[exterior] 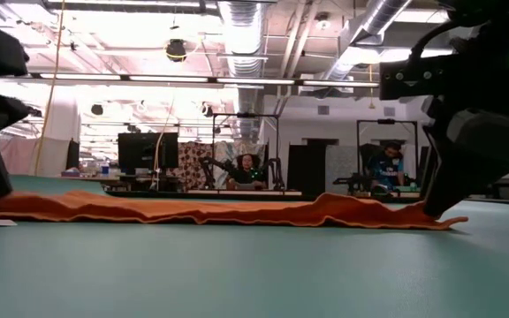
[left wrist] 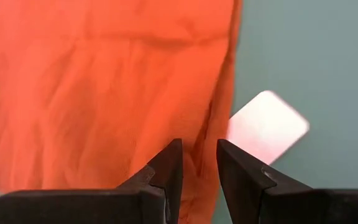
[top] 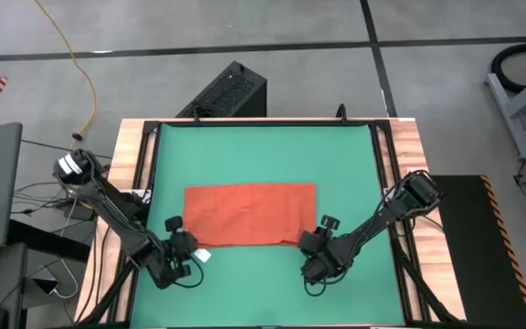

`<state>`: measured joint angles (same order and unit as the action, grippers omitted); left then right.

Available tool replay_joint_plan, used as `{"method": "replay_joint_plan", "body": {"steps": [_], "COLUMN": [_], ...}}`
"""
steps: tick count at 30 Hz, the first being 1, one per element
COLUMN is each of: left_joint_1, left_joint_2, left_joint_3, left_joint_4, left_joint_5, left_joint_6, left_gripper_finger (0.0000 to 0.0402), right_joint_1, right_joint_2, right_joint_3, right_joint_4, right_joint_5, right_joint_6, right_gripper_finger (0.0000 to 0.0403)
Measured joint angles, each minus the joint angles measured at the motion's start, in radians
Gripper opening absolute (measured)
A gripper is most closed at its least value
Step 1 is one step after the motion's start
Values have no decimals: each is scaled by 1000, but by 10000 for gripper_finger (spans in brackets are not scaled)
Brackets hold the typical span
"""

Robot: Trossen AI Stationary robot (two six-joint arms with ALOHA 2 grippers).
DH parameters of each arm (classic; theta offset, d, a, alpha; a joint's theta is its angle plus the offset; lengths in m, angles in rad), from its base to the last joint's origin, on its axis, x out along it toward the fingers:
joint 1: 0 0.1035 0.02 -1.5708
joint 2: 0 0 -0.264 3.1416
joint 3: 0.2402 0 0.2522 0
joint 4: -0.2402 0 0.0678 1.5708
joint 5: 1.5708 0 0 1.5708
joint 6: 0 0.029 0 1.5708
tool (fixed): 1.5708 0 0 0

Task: Roll napkin
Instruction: Fold the orange table napkin

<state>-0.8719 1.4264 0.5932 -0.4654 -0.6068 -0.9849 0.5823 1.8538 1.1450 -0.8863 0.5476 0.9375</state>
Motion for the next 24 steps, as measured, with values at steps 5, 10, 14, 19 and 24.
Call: {"method": "replay_joint_plan", "body": {"steps": [5,10,14,19,24], "left_joint_1": [0,-1,-10,-44,-88], "left_joint_2": [79,116,119,119,138], "left_joint_3": [72,195,257,254,249], "left_joint_4": [-132,-346,-431,-433,-438], "left_joint_5": [2,40,47,25,-18], "left_joint_6": [-45,-68,-74,-166,-231], "left_gripper_finger": [89,89,89,89,89], "right_joint_1": [0,0,0,1,6], "right_joint_2": [0,0,0,0,0], "right_joint_3": [0,0,0,0,0], "right_joint_4": [9,10,9,11,11], "right_joint_5": [0,0,2,3,7], "right_joint_6": [8,8,13,17,31], "right_gripper_finger": [165,164,164,164,164]}}
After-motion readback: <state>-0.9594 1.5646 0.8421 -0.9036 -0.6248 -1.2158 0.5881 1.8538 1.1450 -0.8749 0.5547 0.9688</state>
